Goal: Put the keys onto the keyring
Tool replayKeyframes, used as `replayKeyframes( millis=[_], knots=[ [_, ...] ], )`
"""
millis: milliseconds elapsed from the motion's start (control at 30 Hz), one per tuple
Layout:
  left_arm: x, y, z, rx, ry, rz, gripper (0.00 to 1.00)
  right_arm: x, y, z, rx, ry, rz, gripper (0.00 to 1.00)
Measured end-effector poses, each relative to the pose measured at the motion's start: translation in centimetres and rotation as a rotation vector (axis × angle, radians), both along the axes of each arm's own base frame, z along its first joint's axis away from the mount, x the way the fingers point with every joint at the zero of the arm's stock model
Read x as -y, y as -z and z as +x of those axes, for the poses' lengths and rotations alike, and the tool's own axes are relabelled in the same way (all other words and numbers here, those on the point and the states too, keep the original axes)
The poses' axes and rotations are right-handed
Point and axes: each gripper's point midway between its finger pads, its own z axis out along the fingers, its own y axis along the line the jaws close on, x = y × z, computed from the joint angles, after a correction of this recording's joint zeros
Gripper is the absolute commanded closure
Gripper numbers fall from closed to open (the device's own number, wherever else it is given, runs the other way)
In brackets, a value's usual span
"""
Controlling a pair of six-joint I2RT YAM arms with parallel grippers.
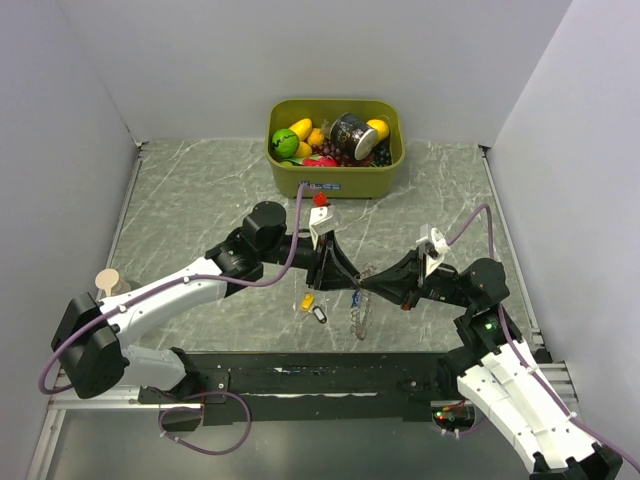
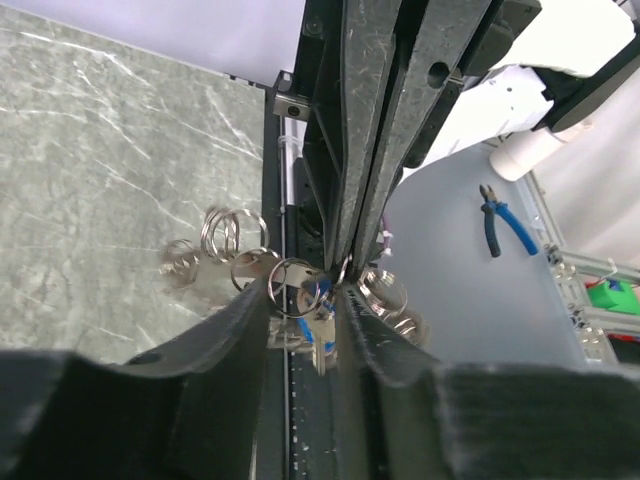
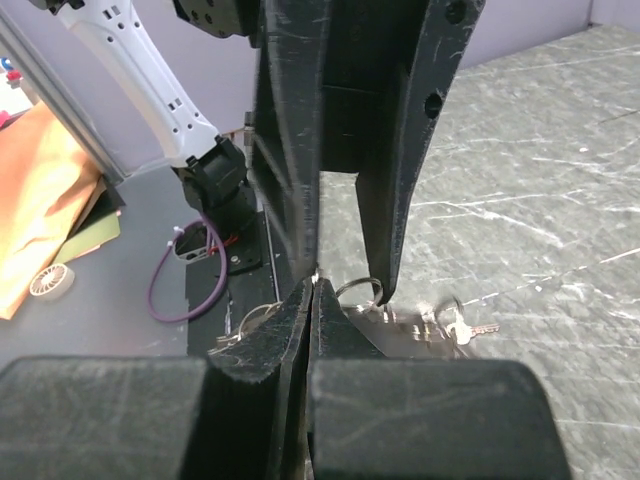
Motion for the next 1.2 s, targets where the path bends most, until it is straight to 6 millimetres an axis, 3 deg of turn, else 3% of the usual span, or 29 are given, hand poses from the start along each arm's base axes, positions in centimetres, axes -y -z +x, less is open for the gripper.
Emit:
replayKeyframes(
  millis=[267, 567, 600, 700, 733, 833, 1033, 1200],
  knots=[
    [0.1, -0.2, -0.3, 0.007, 0.021, 0.001, 0.99, 0.0, 0.1, 0.2, -0.007, 0.012, 0.0, 1.0],
    [0.1, -0.1, -0.6, 0.037, 0.036, 0.002, 0.99, 0.0, 0.2, 0.3, -0.017, 0.013, -0.003, 1.0],
    [0.1, -0.1, -0.6, 0.043, 0.035, 0.003, 0.99, 0.0, 0.3, 0.3, -0.016, 0.013, -0.004, 0.97],
    [0.1, -0.2, -0.5, 0.06, 0.019, 0.004, 0.99, 0.0, 0.3, 0.4, -0.015, 0.019, -0.007, 0.71],
    [0.1, -0.2, -0.3, 0.069, 0.007, 0.005, 0.99, 0.0, 0.3, 0.4, -0.015, 0.021, -0.006, 0.57],
    [0.1, 0.0, 0.4, 0.093, -0.043, 0.009, 0.99, 0.1, 0.1, 0.4, -0.002, 0.027, -0.002, 0.35],
    [-0.5, 1.6, 0.4, 0.119, -0.086, 0.033, 0.99, 0.8, -0.8, 0.9, 0.04, 0.107, 0.019, 0.12],
    [-1.5, 2.3, 0.5, 0.158, -0.131, 0.037, 0.99, 1.8, -1.6, 1.1, 0.085, 0.192, 0.039, 0.05]
  ],
)
